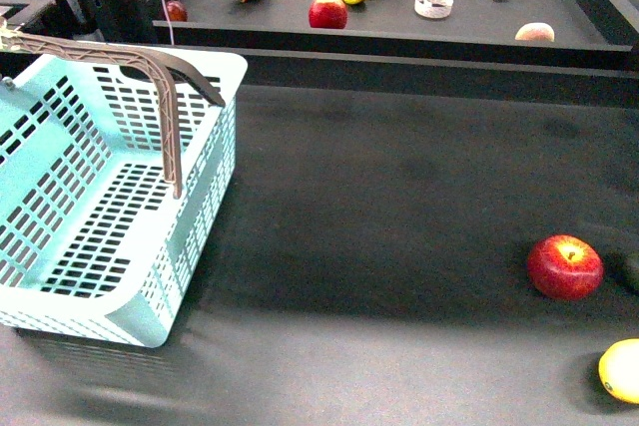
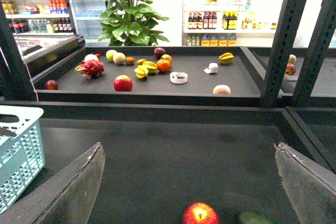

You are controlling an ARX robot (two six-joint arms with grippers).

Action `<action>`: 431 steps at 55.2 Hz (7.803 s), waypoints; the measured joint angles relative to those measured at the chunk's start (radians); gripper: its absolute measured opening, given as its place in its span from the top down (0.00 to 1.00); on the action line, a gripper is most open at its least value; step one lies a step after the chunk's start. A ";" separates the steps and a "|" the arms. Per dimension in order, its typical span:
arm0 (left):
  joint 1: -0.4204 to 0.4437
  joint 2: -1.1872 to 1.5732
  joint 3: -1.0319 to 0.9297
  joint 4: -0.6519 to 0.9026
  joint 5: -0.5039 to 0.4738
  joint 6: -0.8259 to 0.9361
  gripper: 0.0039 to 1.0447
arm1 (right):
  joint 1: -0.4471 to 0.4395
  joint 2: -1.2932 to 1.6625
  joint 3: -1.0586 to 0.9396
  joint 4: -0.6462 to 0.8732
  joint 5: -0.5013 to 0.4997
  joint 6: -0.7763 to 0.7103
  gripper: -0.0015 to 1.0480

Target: Pick mango with right arm and hold basket with left

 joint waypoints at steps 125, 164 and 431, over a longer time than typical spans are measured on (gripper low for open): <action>-0.159 1.897 0.783 0.637 -0.310 -1.021 0.05 | 0.000 0.000 0.000 0.000 0.000 0.000 0.08; -0.008 2.104 1.038 0.589 -0.277 -1.052 0.16 | 0.000 0.000 0.000 0.000 0.000 0.000 0.08; -0.541 1.453 0.425 0.866 -0.023 -0.309 0.92 | -0.533 2.380 0.583 0.653 -0.220 -1.258 0.08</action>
